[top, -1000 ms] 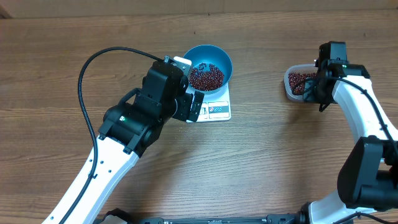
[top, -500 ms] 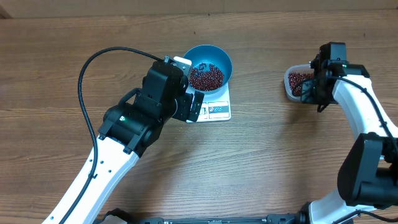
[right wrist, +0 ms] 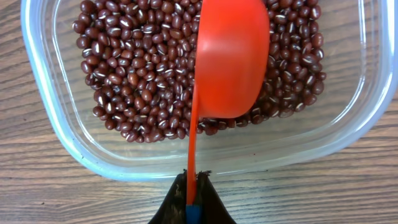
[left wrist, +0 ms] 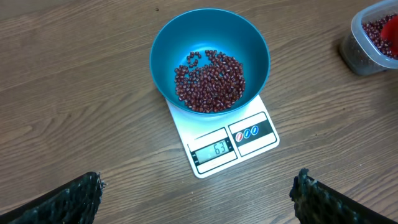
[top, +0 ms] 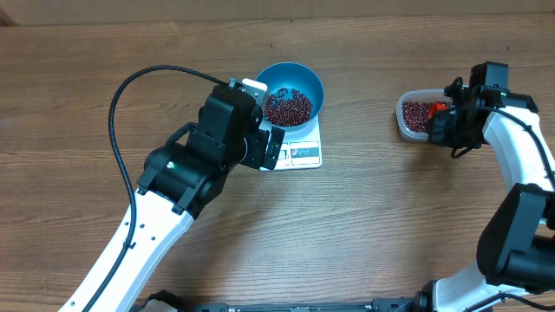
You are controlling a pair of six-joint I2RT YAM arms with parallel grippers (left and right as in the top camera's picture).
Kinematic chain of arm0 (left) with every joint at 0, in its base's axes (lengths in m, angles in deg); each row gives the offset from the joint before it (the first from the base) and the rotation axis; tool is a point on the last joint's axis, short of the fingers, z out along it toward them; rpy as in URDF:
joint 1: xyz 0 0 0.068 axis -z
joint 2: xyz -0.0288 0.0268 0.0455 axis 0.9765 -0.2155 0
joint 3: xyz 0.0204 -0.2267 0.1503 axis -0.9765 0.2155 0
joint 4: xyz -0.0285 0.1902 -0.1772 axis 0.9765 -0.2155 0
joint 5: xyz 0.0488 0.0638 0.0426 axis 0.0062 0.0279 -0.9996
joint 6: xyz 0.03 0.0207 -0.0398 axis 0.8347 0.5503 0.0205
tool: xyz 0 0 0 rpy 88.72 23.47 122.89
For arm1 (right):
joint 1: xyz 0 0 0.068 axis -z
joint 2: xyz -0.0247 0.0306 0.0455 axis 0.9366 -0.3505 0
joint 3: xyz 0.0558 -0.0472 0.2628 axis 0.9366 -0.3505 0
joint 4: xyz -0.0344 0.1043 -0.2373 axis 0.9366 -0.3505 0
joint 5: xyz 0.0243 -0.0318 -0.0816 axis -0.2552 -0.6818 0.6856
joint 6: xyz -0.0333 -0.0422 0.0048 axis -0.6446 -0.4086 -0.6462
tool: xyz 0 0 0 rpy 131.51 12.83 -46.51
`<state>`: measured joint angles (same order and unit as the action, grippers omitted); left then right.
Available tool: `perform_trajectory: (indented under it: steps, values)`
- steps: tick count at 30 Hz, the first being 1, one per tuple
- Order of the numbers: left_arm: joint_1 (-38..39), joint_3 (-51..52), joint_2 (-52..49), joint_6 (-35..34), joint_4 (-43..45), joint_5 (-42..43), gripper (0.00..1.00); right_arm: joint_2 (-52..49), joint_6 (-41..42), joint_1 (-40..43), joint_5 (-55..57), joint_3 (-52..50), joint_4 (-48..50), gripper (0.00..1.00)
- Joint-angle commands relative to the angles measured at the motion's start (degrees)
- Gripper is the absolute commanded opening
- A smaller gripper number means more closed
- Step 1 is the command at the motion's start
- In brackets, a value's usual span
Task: Scoop item into bowl and weigh 150g on scale
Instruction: 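Drag the scoop through the beans and tilt it upright to fill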
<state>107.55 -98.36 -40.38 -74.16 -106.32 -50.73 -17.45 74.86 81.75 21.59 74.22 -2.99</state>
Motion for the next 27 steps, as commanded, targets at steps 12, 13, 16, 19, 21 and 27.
perform_trajectory:
  steps: [12, 13, 16, 19, 21, 27]
  values:
    - [-0.09, -1.18, 0.83, 1.05, 0.02, 0.48, 0.99, -2.54, -3.13, 0.07, -6.54, -0.11, -0.28, 0.04]
    - [-0.09, -1.18, 0.83, 1.05, 0.02, 0.48, 1.0, -2.86, -3.13, 0.07, -6.6, -0.11, -0.31, 0.04]
    - [-0.09, -1.18, 0.83, 1.05, 0.02, 0.48, 0.99, -3.56, -4.0, 0.07, -8.57, -0.11, -0.48, 0.04]
    - [-0.09, -1.18, 0.83, 1.05, 0.02, 0.48, 1.0, -4.42, -5.03, 0.07, -10.4, -0.11, -0.44, 0.04]
    - [-0.09, -1.18, 0.83, 1.05, 0.02, 0.48, 0.99, -4.57, -5.03, 0.07, -10.8, -0.11, -0.42, 0.04]
    - [-0.09, -1.18, 0.83, 1.05, 0.02, 0.48, 1.0, -4.57, -5.01, 0.09, -13.0, -0.11, 0.2, 0.04]
